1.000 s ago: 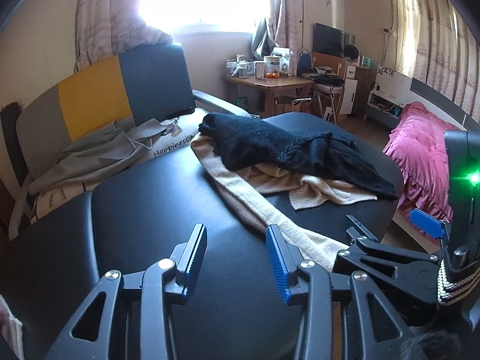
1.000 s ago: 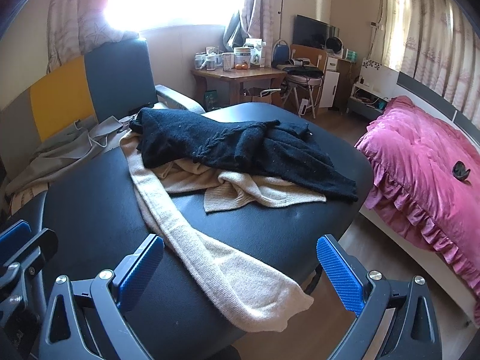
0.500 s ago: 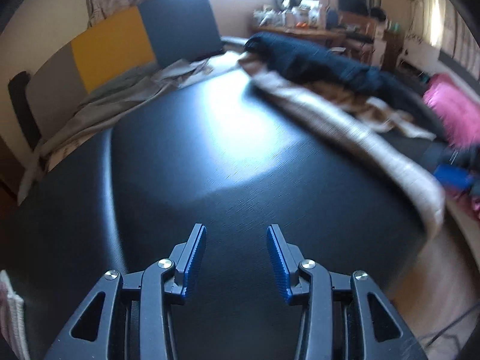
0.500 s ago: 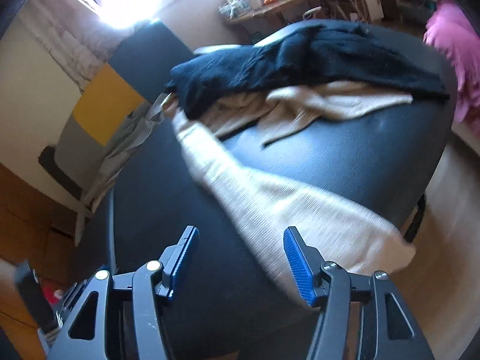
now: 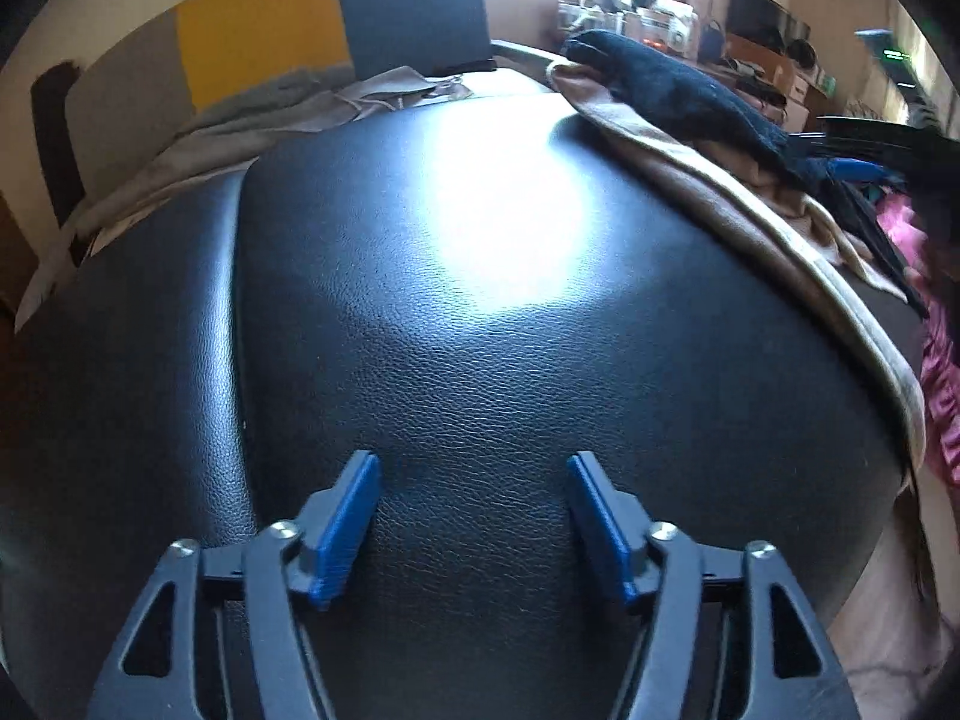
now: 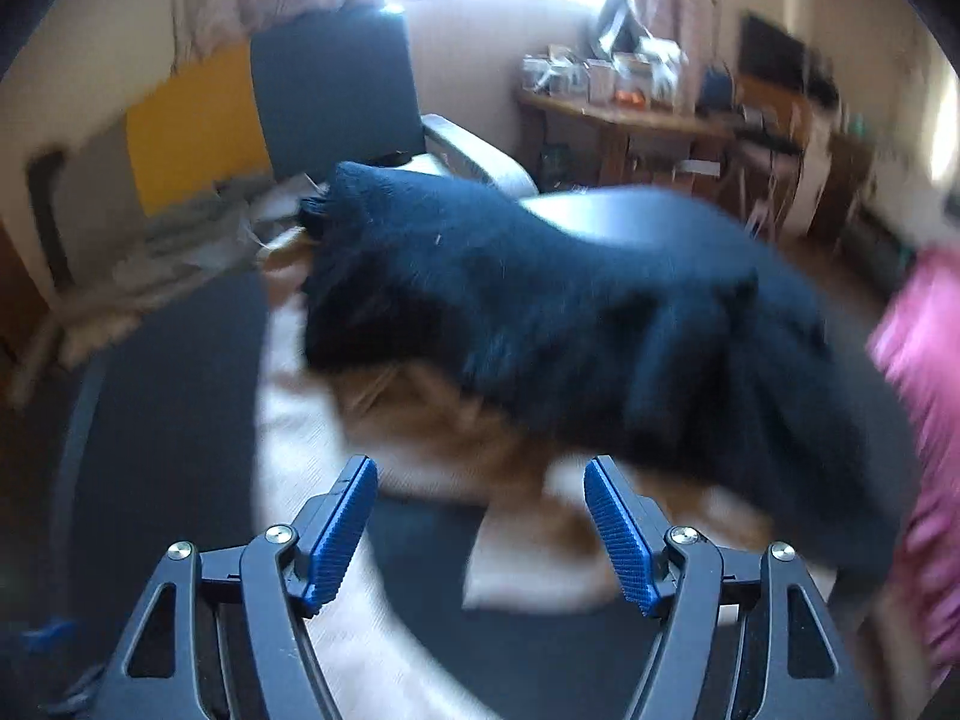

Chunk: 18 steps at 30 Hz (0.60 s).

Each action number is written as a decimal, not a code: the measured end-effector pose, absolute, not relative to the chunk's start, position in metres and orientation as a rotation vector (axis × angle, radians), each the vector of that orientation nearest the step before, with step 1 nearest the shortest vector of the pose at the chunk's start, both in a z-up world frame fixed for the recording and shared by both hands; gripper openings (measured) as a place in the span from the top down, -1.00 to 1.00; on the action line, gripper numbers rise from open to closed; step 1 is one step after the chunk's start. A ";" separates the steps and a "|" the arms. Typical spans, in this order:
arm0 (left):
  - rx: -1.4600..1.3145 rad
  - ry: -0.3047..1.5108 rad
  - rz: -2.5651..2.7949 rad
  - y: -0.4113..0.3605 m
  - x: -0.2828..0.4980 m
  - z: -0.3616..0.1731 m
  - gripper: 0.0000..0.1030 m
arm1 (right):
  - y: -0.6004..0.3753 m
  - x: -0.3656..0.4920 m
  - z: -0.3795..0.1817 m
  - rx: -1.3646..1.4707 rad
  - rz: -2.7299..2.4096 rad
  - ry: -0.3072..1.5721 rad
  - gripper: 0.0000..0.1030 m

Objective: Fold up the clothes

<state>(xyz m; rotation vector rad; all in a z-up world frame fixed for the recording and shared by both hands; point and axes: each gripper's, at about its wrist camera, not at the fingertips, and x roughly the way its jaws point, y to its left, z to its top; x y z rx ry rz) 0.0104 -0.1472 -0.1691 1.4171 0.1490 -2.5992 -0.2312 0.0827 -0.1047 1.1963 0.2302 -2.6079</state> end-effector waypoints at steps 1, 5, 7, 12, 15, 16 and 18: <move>1.420 0.150 -2.599 -0.147 0.009 -0.169 -0.39 | 0.076 -0.247 -0.109 1.209 -2.611 0.269 -0.41; 1.418 0.149 -2.606 -0.147 0.008 -0.168 -0.47 | 0.064 -0.303 -0.126 1.276 -2.652 0.353 -0.42; 1.415 0.147 -2.610 -0.148 0.006 -0.169 -0.54 | 0.068 -0.320 -0.134 1.327 -2.650 0.327 -0.64; 1.427 0.163 -2.619 -0.146 -0.001 -0.172 -0.91 | 0.084 -0.336 -0.154 1.416 -2.590 0.248 -1.00; 1.441 0.166 -2.609 -0.144 -0.006 -0.174 -0.98 | 0.075 -0.329 -0.158 1.405 -2.568 0.422 -0.90; 1.448 0.167 -2.605 -0.144 -0.007 -0.174 -0.98 | 0.077 -0.325 -0.155 1.385 -2.582 0.415 -0.82; 1.456 0.190 -2.593 -0.146 -0.012 -0.170 -0.84 | 0.084 -0.318 -0.149 1.346 -2.611 0.382 -0.42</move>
